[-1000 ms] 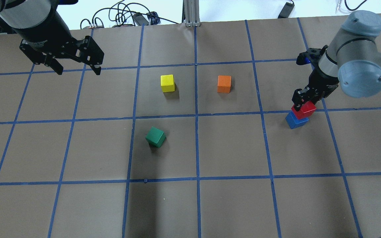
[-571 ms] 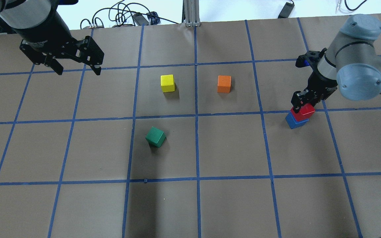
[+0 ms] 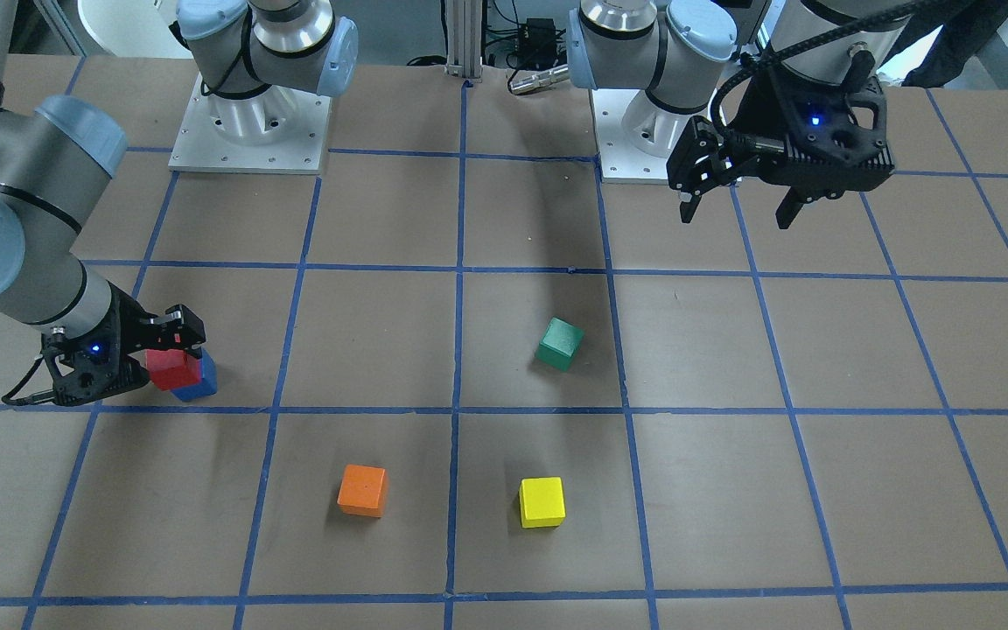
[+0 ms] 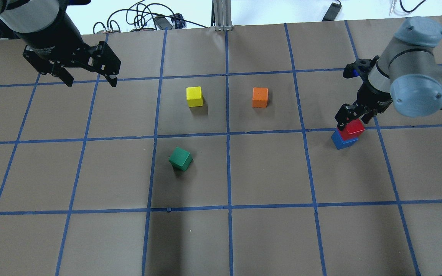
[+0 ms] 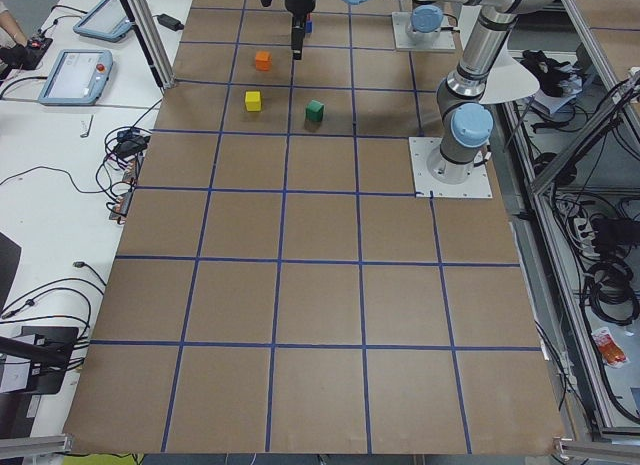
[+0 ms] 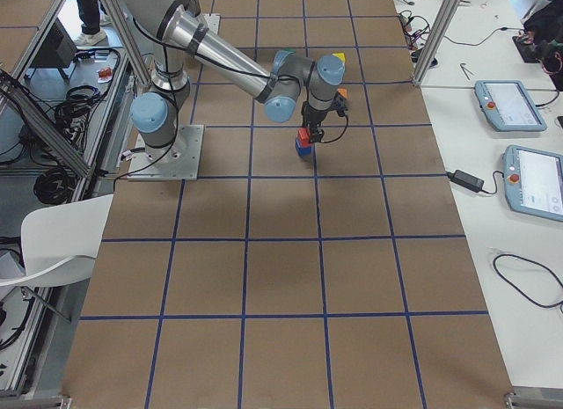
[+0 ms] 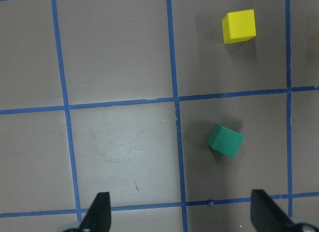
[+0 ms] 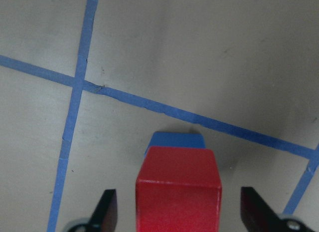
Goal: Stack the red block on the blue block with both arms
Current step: 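Lower the red cube onto the blue cube with the right gripper, then open the right gripper and raise it away from the stack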
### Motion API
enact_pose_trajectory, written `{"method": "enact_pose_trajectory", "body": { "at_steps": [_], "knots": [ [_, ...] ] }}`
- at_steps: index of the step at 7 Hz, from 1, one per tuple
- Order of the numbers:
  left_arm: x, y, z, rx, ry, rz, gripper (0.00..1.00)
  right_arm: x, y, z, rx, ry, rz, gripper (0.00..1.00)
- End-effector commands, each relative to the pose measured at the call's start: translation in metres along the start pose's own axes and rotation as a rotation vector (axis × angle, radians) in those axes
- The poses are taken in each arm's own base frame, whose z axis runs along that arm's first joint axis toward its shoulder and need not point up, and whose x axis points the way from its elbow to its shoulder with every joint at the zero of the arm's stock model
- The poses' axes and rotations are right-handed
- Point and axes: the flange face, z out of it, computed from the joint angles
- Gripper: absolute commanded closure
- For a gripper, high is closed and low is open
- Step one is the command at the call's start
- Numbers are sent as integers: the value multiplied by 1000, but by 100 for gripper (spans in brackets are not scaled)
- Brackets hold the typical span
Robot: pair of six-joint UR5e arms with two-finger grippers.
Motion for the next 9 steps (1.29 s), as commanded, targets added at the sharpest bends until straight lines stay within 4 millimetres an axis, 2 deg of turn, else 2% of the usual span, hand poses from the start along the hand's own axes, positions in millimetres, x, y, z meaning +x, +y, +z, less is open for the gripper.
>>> {"method": "enact_pose_trajectory", "body": {
  "at_steps": [1, 2, 4, 5, 6, 7, 8, 9],
  "knots": [
    [0, 0, -1, 2, 1, 0, 0, 0, -1, -5, -9, -1, 0, 0],
    [0, 0, -1, 2, 1, 0, 0, 0, 4, -24, -22, 56, -2, 0],
    [0, 0, 0, 1, 1, 0, 0, -19, 24, -72, -9, 69, 107, 0],
    [0, 1, 0, 1, 1, 0, 0, -30, 38, -100, -25, 52, 126, 0],
    [0, 1, -1, 2, 1, 0, 0, -40, 49, -142, -24, 61, 231, 0],
    [0, 0, 1, -1, 1, 0, 0, -66, 54, -172, -42, 63, 284, 0],
    [0, 0, 0, 1, 1, 0, 0, -99, 50, -182, -50, 68, 369, 0],
    [0, -1, 1, -2, 1, 0, 0, -139, 43, -181, -34, 83, 365, 0]
  ]
}}
